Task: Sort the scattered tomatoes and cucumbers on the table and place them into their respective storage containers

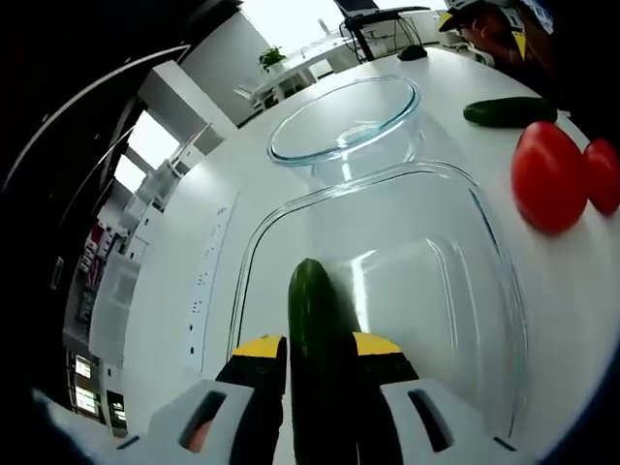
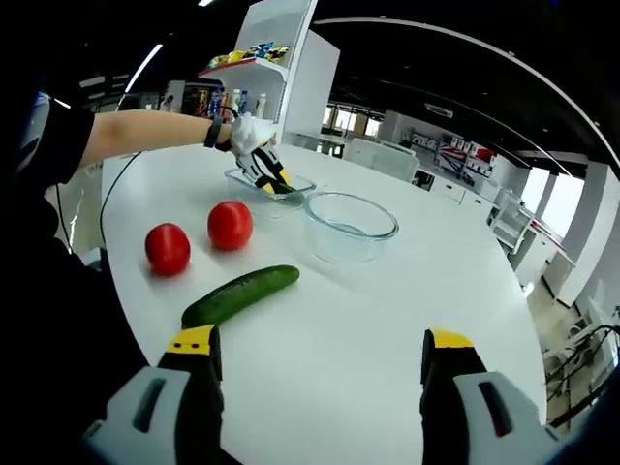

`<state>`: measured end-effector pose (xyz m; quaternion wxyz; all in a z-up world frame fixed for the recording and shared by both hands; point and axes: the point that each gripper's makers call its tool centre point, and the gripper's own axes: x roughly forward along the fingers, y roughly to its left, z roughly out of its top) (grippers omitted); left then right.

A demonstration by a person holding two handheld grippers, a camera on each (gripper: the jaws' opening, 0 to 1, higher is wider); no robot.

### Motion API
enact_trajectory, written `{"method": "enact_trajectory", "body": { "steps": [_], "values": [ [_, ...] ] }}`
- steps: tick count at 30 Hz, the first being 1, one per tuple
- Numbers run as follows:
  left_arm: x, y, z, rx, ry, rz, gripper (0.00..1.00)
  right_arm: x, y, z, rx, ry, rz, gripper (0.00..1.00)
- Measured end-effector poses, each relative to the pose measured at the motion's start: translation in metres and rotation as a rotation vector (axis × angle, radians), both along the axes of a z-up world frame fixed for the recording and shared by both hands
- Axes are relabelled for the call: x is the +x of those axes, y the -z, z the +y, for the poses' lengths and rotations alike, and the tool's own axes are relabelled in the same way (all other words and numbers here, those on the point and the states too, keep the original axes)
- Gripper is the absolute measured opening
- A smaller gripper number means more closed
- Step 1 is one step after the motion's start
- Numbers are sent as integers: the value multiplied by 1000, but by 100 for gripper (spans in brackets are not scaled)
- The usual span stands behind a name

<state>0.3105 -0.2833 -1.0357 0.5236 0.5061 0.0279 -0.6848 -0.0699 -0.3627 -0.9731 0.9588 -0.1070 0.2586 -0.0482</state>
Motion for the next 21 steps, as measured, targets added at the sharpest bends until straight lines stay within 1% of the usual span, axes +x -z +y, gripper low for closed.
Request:
{"method": "enact_trajectory", "body": {
  "steps": [1, 4, 6, 7, 8, 9, 11, 12, 13, 14, 15, 16, 17, 18, 20, 21],
  "values": [
    [1, 0, -1, 0, 14, -12, 26, 0, 0, 0, 1, 1, -4, 82],
    [1, 0, -1, -2, 15, -15, 26, 1, 2, -1, 10, 3, -7, 82],
    [1, -1, 0, -13, 17, -24, 27, 3, 9, 1, 10, 1, 14, 82],
    [1, -1, 1, -11, 20, -38, 29, 4, 8, 2, 10, -3, 18, 82],
    [-1, -3, 2, -8, 21, -39, 32, 4, 6, 4, 11, -6, 16, 82],
    [-2, -5, 2, -3, 25, -31, 38, 6, 3, 5, 12, -10, -4, 82],
    [-11, -15, -3, -50, 39, 22, 46, 8, 1, 7, 14, -16, -17, 82],
    [-16, -20, -3, -66, 32, 27, 48, 8, 1, 7, 15, -17, -17, 82],
    [-16, -28, -5, -89, 29, 15, 53, 9, 3, 7, 17, -20, -12, 82],
    [-8, -36, -8, -115, 15, -32, 62, 10, 4, 6, 20, -17, -9, 82],
    [-3, -41, -8, -125, 8, -48, 72, 11, 4, 3, 28, -1, -13, 82],
    [2, -48, -9, -148, -11, -50, 75, 12, 4, 2, 32, 6, -19, 82],
    [10, -56, -11, -187, -46, -52, 76, 13, 3, 3, 32, 6, -22, 82],
    [12, -63, -9, -215, -78, -41, 74, 13, 3, 4, 29, -1, -24, 82],
    [19, -77, -8, -278, -129, -4, 75, 13, 3, 7, 25, -11, -22, 82],
    [23, -83, -5, -302, -161, 4, 76, 13, 2, 9, 25, -14, -24, 82]
  ]
}}
